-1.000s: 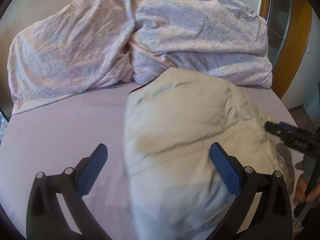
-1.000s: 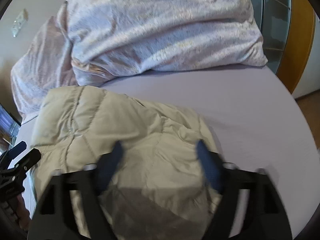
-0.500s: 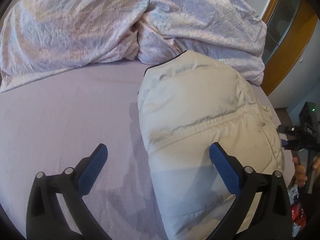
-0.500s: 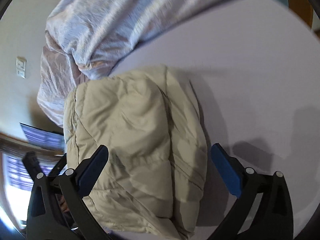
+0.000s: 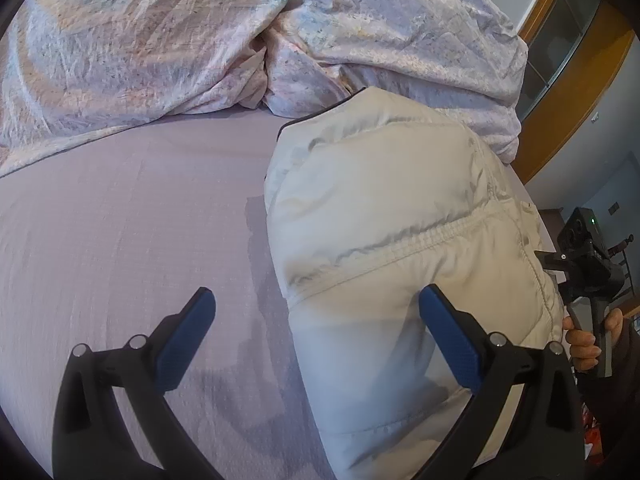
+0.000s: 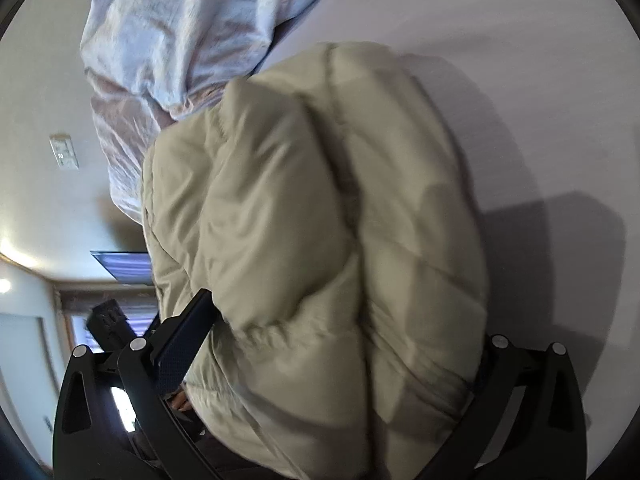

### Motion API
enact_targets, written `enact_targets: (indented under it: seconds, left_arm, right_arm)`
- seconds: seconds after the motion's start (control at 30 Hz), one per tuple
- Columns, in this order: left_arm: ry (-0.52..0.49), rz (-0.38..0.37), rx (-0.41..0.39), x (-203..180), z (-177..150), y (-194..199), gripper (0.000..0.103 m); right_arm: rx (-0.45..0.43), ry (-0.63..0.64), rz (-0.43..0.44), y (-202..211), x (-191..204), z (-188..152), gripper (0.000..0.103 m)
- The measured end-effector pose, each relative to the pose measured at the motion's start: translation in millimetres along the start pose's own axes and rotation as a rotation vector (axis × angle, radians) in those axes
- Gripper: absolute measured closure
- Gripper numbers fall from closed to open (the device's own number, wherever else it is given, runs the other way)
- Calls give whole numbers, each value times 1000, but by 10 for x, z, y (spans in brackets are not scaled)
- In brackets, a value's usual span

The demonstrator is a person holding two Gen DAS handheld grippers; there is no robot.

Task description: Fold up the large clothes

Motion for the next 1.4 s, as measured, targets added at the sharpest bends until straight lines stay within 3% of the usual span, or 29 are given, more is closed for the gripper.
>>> enact_targets:
  seconds: [0.47,0.9,1.07,1.4]
  left_arm:
    - [42,-66,51,29,-12,-95,2]
    - [241,-258,174,34,-123,-434,2]
    - [281,-274,177,14,-131,-467,2]
    - [277,-278,188,-35,-99,-386,19]
  right_arm:
    - [-20,31,12,-59,48,27,1]
    - [-25,12,43,-18,-29,-27,1]
    - [-22,9,48,-45,-15,-45,1]
    - [-50,9,63,-52,-18,-86,1]
Point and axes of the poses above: each gripper's, at about its wrist camera, not at the fingertips, and y roughly against the way its jaws point, x to its left, z to its top, the point moved 4 cm from there along -y, roughly the way its jaws point, and after that the axes turned 13 degrees about y, right-handed, at the moved point
